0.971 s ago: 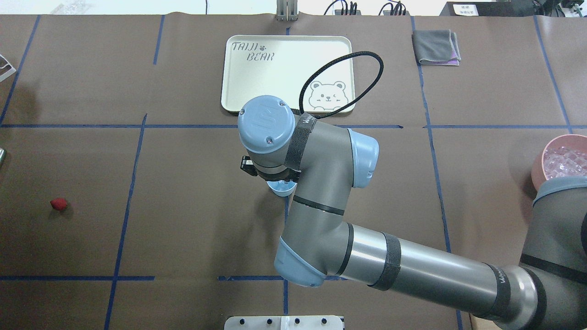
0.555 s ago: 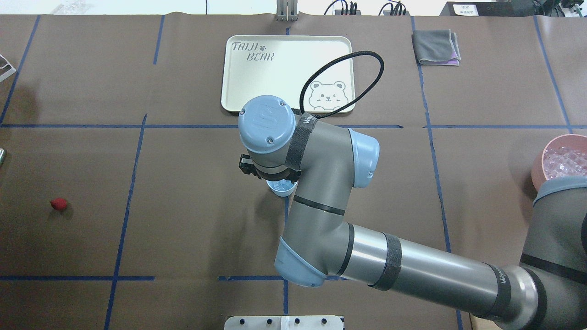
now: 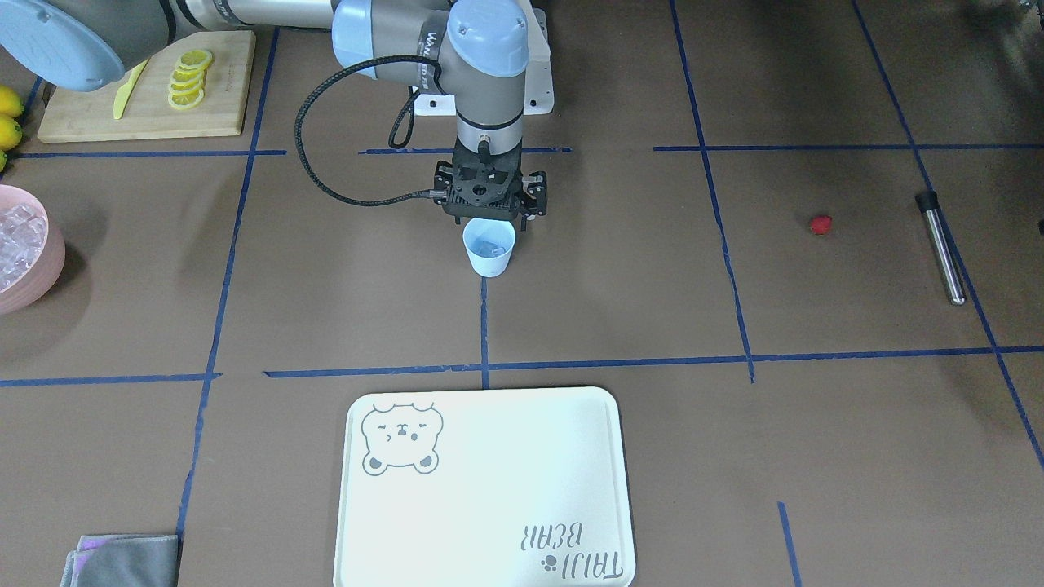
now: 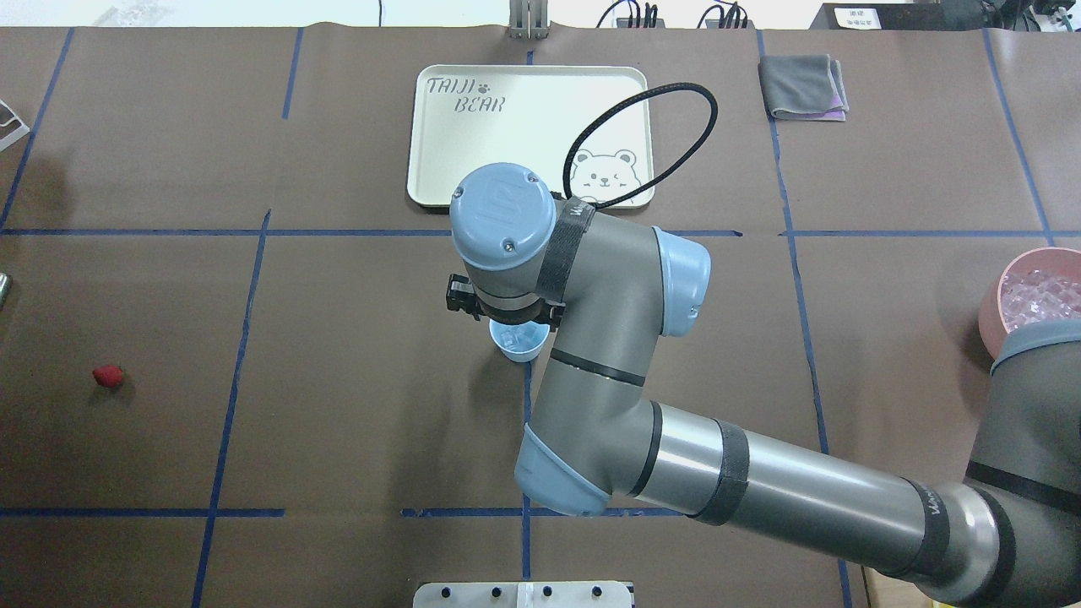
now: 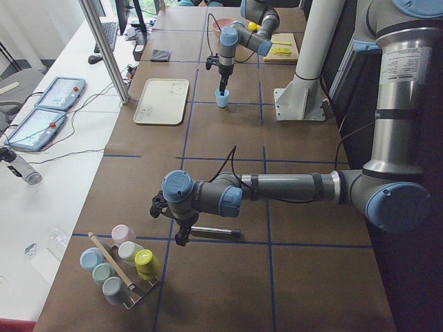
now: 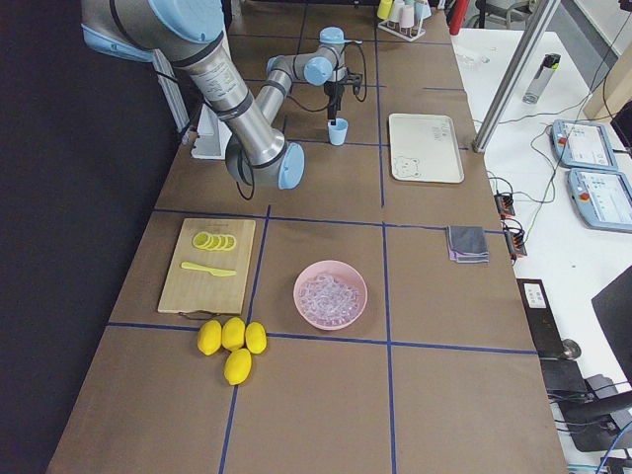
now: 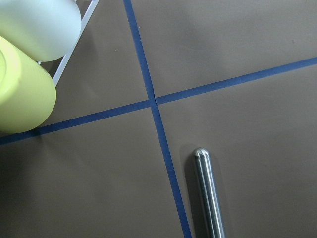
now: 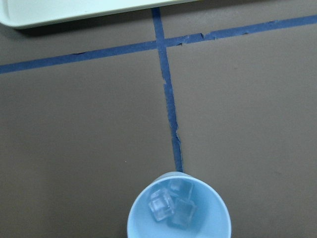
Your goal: Mash ice and strawberries in cup
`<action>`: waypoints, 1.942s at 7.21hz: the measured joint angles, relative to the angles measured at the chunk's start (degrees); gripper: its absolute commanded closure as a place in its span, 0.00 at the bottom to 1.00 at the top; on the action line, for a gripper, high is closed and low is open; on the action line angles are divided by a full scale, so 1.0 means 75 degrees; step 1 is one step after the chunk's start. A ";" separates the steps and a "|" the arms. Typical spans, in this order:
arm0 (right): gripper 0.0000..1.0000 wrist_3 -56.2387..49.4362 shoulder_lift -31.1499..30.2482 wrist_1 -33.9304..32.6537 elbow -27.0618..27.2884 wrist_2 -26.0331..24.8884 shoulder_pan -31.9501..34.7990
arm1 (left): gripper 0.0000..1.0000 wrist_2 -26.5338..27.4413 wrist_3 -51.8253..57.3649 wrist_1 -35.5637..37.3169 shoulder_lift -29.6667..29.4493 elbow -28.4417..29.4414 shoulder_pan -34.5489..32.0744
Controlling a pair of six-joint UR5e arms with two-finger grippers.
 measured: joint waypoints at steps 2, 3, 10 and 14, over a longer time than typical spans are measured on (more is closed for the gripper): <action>0.01 -0.1347 -0.0893 -0.0374 0.1038 0.1079 0.1157 | 0.00 0.0001 0.0018 -0.0011 -0.0015 0.0002 0.0000; 0.01 -0.2440 -0.1536 -0.0691 0.1643 0.1710 0.1992 | 0.00 0.0000 0.0034 -0.0018 -0.0019 -0.0015 0.0000; 0.01 -1.2346 -0.5637 -0.2434 0.2603 0.3295 0.7026 | 0.00 0.0017 0.0034 -0.0210 -0.0027 -0.0448 0.0000; 0.02 -1.4290 -0.7824 -0.1237 0.2237 0.3605 0.8359 | 0.00 0.0025 -0.0030 -0.0399 -0.0036 -0.0651 0.0000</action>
